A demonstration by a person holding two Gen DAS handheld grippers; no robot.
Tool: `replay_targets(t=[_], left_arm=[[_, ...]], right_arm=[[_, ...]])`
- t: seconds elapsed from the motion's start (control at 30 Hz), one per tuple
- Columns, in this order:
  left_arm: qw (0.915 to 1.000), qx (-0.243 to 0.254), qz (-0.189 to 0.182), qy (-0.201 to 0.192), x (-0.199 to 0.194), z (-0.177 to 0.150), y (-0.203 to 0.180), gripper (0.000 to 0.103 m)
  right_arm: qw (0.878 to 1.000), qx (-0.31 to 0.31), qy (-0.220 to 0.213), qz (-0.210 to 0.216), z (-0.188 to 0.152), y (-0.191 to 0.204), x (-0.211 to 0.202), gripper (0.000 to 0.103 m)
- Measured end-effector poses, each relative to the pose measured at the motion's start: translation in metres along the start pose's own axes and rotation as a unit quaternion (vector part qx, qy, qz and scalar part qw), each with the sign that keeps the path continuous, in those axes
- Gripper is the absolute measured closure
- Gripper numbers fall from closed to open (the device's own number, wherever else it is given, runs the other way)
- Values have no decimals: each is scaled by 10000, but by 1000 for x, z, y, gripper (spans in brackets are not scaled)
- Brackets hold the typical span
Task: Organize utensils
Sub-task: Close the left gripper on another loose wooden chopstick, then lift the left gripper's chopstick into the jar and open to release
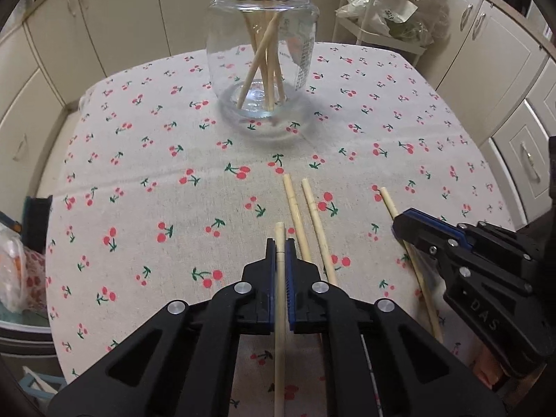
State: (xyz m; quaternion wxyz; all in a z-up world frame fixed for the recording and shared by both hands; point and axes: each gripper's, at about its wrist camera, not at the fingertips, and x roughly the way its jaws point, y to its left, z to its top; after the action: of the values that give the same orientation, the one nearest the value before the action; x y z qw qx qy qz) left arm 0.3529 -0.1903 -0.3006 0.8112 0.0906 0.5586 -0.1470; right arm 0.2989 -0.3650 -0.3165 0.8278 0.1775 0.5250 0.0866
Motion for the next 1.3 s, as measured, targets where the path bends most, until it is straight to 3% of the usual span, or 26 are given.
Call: replay_targets(t=[0.17, 0.27, 0.4, 0.5, 0.6, 0.63, 0.83, 1.07, 1.2, 1.3], left_arm=[[9998, -68, -195, -32, -4, 0, 4, 98], [9980, -170, -257, -554, -25, 6, 9, 98], [9841, -397, -435, -1674, -72, 20, 22, 98], [9620, -625, -593, -2593, -109, 36, 33, 98], [9418, -796, -629, -3205, -133, 53, 39, 98], [9307, -893, -626, -3492, -144, 61, 42, 98], [8874, -1334, -556, -4377, -168, 99, 49, 98], [8578, -1636, -396, -4856, -165, 140, 49, 98], [8460, -1607, -202, -5081, -155, 159, 43, 98], [8423, -1534, -87, -5167, -149, 163, 39, 98]], right_arm=[[10000, -50, -3, -28, 0, -1, 0, 97], [10000, -13, -38, -5, -1, -1, 0, 97], [9999, 114, -72, 64, -2, -3, 0, 97], [9994, 272, -88, 194, -2, -8, 0, 97], [9991, 319, -110, 241, -3, -10, 0, 97], [9992, 315, -117, 237, -3, -9, 0, 97], [9990, 320, -131, 267, -3, -10, 0, 97], [9986, 380, -156, 328, -3, -13, 0, 97], [9989, 339, -174, 289, -3, -12, 0, 97], [9988, 345, -169, 292, -3, -12, 0, 97]])
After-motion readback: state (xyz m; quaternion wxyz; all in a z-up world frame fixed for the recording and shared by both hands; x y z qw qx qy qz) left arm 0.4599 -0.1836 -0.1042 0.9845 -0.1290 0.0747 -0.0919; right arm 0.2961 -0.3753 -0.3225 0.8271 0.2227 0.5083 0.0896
